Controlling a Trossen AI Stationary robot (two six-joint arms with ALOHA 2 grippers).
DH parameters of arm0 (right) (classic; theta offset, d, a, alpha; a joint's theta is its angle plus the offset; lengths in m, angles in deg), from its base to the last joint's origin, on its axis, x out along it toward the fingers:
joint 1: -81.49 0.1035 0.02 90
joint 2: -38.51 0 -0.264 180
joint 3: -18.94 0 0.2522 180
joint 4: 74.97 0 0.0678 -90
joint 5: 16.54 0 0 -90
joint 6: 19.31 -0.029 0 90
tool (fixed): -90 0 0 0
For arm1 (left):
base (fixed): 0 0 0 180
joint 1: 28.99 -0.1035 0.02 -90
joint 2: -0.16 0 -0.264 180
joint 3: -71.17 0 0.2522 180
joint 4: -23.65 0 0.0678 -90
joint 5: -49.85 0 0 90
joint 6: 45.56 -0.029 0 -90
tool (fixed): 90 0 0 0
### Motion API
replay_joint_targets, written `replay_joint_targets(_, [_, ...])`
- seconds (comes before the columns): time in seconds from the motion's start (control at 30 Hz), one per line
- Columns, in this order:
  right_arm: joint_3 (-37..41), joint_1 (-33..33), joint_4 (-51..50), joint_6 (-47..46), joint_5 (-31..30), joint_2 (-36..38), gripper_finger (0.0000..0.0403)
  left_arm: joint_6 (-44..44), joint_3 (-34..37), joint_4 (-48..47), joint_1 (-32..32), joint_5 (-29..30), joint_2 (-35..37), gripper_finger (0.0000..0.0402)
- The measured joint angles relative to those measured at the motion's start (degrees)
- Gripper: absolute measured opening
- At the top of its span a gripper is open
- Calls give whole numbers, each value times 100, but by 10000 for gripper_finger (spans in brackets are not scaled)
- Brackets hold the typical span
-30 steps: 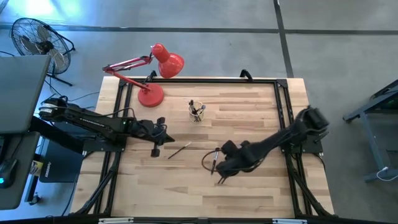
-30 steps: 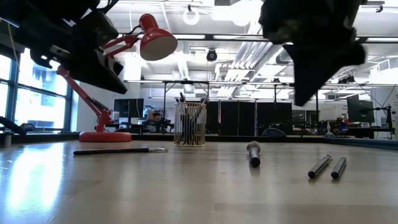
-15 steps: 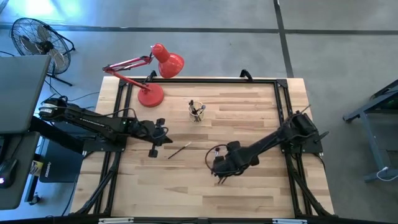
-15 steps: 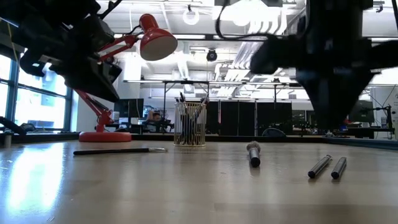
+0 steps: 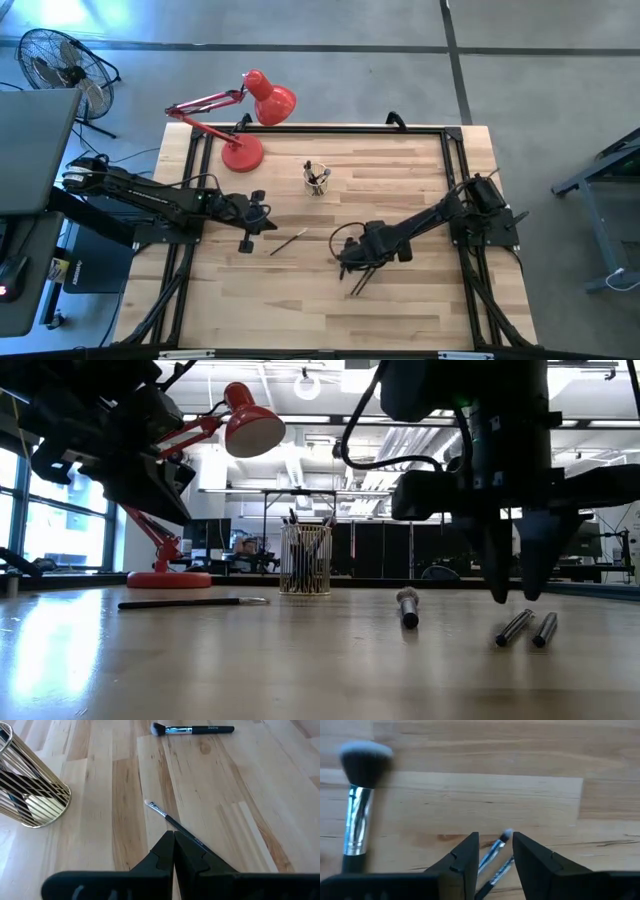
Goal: Put items in baskets/containers
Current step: Put the black eyeshadow brush into the gold pen holder
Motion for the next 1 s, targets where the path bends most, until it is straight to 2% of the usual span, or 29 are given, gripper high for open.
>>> replay_joint_targets(0.43, [0, -23, -34, 15, 108, 0, 84, -99, 0, -30, 0, 2, 0, 1])
replay_joint_targets(1.0, [171, 81, 182, -167, -40, 11, 83, -96, -2, -30, 0, 4, 0, 1])
